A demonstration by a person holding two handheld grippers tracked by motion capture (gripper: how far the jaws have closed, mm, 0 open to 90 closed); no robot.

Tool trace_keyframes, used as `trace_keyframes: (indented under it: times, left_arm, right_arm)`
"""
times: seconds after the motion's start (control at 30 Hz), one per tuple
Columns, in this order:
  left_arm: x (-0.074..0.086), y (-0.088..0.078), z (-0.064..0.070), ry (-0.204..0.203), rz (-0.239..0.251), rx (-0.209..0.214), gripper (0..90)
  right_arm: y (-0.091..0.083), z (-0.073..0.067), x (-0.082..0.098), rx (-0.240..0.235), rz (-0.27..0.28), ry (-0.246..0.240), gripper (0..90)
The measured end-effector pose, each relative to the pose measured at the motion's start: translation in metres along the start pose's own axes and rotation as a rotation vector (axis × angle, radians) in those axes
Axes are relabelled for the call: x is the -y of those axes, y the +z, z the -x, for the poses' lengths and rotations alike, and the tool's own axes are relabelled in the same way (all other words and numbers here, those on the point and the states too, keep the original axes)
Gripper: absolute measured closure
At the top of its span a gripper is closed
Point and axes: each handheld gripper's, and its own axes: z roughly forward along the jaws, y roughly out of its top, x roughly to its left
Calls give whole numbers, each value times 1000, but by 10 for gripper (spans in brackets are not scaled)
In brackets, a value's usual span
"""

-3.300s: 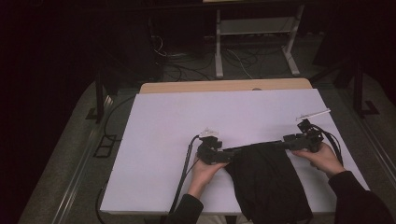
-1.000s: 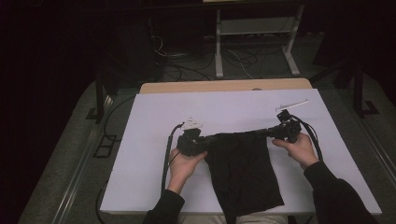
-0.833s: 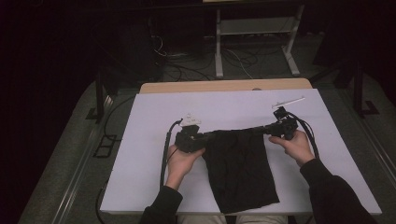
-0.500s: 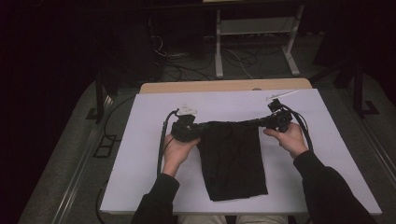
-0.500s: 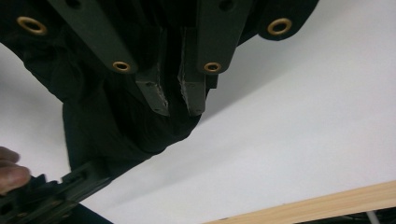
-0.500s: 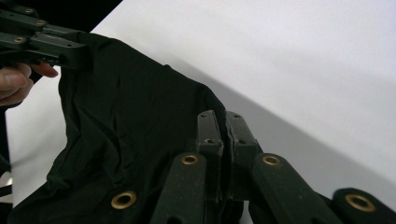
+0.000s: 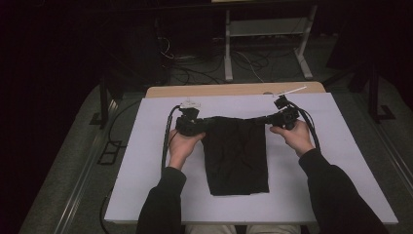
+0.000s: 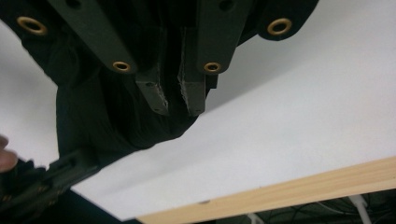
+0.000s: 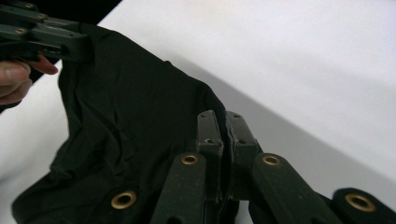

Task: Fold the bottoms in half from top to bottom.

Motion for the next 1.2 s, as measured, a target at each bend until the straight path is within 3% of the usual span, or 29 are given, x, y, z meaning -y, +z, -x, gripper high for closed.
trace_keyframes:
  times: [0.17, 0.27, 0.4, 0.53, 0.63, 0.9, 1.03, 1.2]
  left_arm:
    - [-3, 15, -10, -37, 7, -2, 819]
    - [-8, 21, -14, -30, 3, 2, 819]
    - [-11, 26, -17, 9, -4, -3, 818]
    - [-12, 32, -23, 9, -8, -6, 817]
    - [-10, 36, -28, -8, -1, -8, 815]
    - [-1, 54, -43, -41, -5, -33, 812]
    - [5, 61, -50, -90, -17, -37, 800]
    - [10, 66, -50, -89, -26, -35, 756]
  right_arm:
    - [3, 10, -5, 21, 9, 17, 847]
    - [4, 17, -8, 31, 9, 19, 847]
    - [6, 23, -11, 49, 15, -6, 847]
    - [11, 29, -12, 54, 19, -2, 846]
    - [15, 31, -14, 56, 28, -5, 846]
    - [28, 43, -15, 67, 37, 47, 844]
    - [36, 49, -12, 58, 38, 69, 840]
    - [44, 50, -8, 51, 20, 56, 820]
